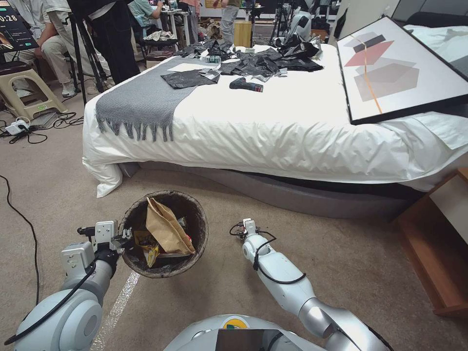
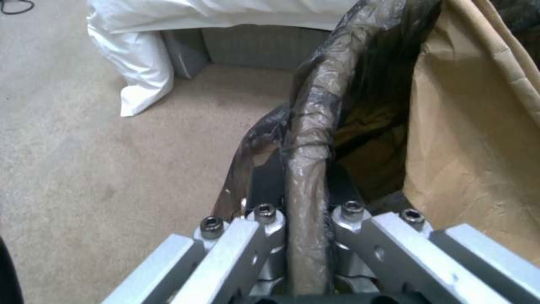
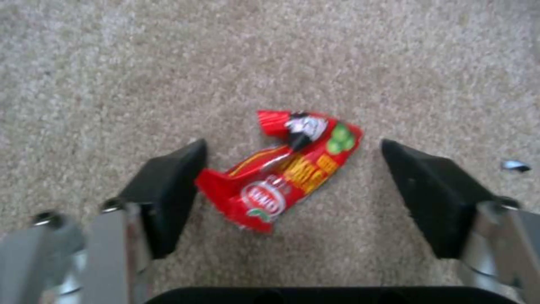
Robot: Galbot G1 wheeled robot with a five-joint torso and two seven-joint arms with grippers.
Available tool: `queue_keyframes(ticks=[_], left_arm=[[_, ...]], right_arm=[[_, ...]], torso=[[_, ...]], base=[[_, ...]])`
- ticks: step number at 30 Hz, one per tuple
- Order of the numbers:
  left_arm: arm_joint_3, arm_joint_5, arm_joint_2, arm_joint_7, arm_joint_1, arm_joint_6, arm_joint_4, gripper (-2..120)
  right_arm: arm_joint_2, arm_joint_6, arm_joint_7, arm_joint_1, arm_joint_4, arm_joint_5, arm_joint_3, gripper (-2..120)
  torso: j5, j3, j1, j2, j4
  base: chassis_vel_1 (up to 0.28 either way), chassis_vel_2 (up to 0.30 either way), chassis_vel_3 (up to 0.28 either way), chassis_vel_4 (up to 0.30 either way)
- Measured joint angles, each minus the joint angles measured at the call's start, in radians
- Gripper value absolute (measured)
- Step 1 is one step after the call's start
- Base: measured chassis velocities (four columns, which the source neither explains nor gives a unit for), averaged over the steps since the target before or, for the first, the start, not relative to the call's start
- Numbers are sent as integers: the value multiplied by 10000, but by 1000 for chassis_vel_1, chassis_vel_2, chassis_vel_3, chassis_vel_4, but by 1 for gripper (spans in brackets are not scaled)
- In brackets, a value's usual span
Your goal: Pick up the trash bin, then pick up the garbage from the floor and place it into the trash bin.
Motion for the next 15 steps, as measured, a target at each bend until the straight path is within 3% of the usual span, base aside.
queue_keyframes(ticks=[1, 4, 7, 15], left_arm=[[5, -2, 7, 1, -24, 0, 0, 3], [8, -2, 9, 1, -38, 0, 0, 3], [13, -2, 18, 1, -62, 0, 0, 3], [7, -3, 69, -2, -45, 0, 0, 3]], right_arm=[[26, 19, -8, 1, -37, -9, 0, 66], [43, 37, -16, 0, -59, -13, 1, 62], [95, 77, -48, 1, -117, -7, 2, 45], [166, 201, -133, 5, -228, 22, 22, 22]], torso=[[0, 0, 0, 0, 0], [0, 0, 0, 0, 1], [1, -1, 0, 0, 2], [3, -1, 0, 0, 5]], base=[[0, 0, 0, 0], [0, 0, 0, 0], [0, 0, 0, 0], [0, 0, 0, 0]])
